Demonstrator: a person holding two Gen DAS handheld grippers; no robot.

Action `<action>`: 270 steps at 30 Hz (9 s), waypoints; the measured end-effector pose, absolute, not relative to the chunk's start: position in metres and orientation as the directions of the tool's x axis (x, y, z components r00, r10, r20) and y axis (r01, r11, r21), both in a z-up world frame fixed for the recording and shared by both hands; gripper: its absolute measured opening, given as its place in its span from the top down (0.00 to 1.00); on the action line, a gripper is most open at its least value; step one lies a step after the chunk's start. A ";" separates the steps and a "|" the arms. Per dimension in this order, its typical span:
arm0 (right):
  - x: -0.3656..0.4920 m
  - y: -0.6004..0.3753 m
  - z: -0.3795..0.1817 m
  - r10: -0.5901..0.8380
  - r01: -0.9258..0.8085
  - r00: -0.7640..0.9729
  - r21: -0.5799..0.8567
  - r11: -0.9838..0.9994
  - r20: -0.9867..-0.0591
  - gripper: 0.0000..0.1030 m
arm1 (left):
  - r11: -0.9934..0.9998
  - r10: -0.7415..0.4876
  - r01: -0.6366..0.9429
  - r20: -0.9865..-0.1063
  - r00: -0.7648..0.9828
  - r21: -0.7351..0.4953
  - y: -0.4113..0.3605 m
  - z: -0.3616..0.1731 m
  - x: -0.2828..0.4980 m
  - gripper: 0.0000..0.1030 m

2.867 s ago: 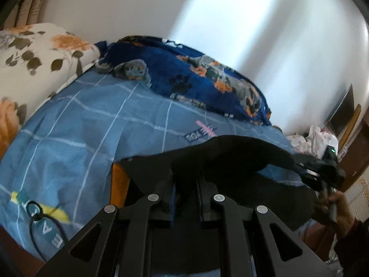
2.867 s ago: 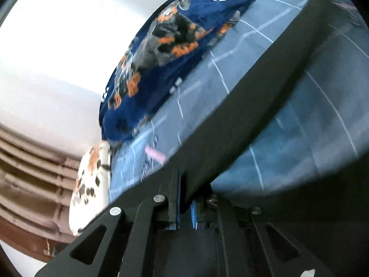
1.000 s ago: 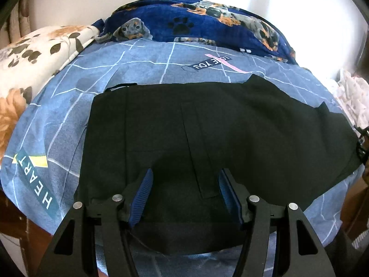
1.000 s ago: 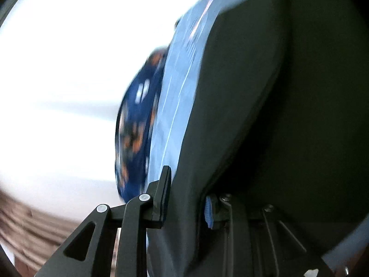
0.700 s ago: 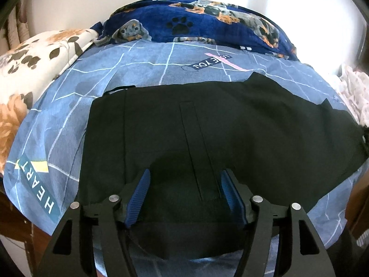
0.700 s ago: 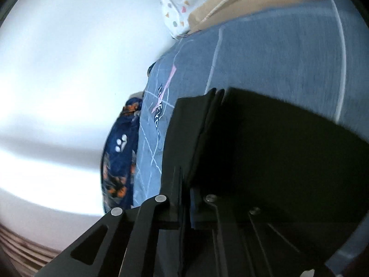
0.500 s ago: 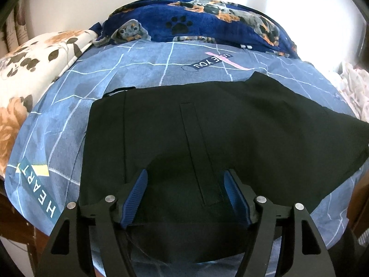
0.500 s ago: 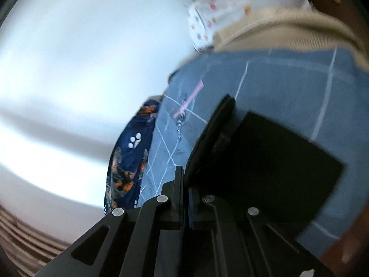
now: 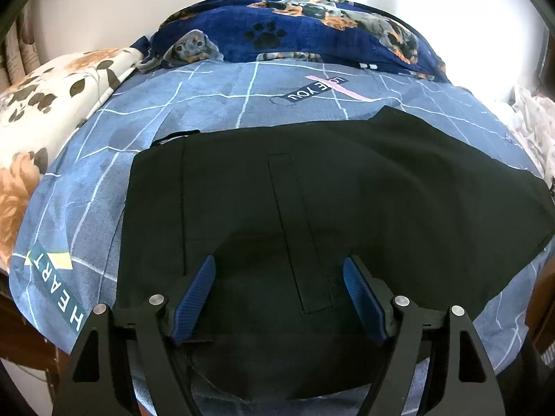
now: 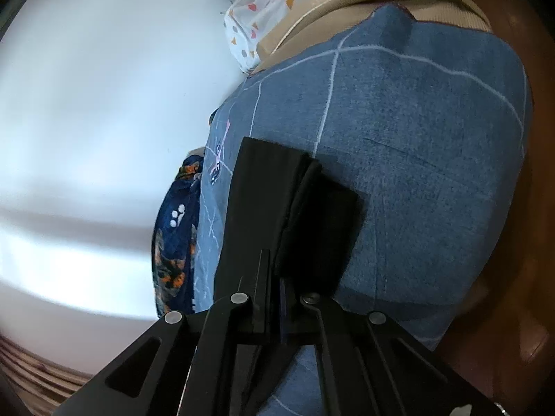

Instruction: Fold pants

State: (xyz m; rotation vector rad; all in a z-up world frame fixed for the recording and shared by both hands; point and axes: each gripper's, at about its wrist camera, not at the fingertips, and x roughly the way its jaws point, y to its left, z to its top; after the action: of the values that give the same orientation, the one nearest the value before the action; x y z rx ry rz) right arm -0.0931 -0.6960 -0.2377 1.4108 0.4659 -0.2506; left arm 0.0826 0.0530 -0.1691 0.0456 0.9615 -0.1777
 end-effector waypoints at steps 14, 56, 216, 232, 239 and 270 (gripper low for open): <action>-0.108 -0.701 -0.232 0.083 0.488 0.860 0.859 0.154 -0.504 0.98 | 0.972 -0.165 0.232 -0.820 0.548 -0.040 0.051 -0.171 0.083 0.17; -0.156 -0.725 -0.222 -0.019 0.478 0.874 0.852 0.213 -0.486 0.77 | 0.963 -0.259 0.210 -0.789 0.558 -0.168 0.067 -0.157 0.060 0.10; 0.051 -0.291 -0.151 0.480 0.032 0.577 0.606 0.795 -0.661 0.86 | 0.989 0.081 0.042 -0.767 0.637 0.140 0.065 -0.142 0.057 0.04; 0.049 -0.268 -0.155 0.341 0.001 0.560 0.413 0.911 -0.755 0.85 | 0.989 0.069 0.057 -0.777 0.626 0.134 0.064 -0.145 0.057 0.04; 0.042 -0.289 -0.148 0.155 0.053 0.595 0.230 0.972 -0.789 0.87 | 0.992 0.058 0.055 -0.780 0.623 0.118 0.066 -0.146 0.057 0.04; 0.018 -0.384 -0.119 0.483 -0.008 0.718 0.688 0.726 -0.501 0.28 | 0.993 0.015 0.084 -0.779 0.627 0.086 0.065 -0.136 0.055 0.04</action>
State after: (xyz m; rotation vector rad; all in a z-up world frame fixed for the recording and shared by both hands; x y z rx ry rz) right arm 0.0184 -0.3841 -0.1190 0.7165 0.7288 0.2988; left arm 0.0546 0.0649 -0.1356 0.1178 0.8934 -0.0396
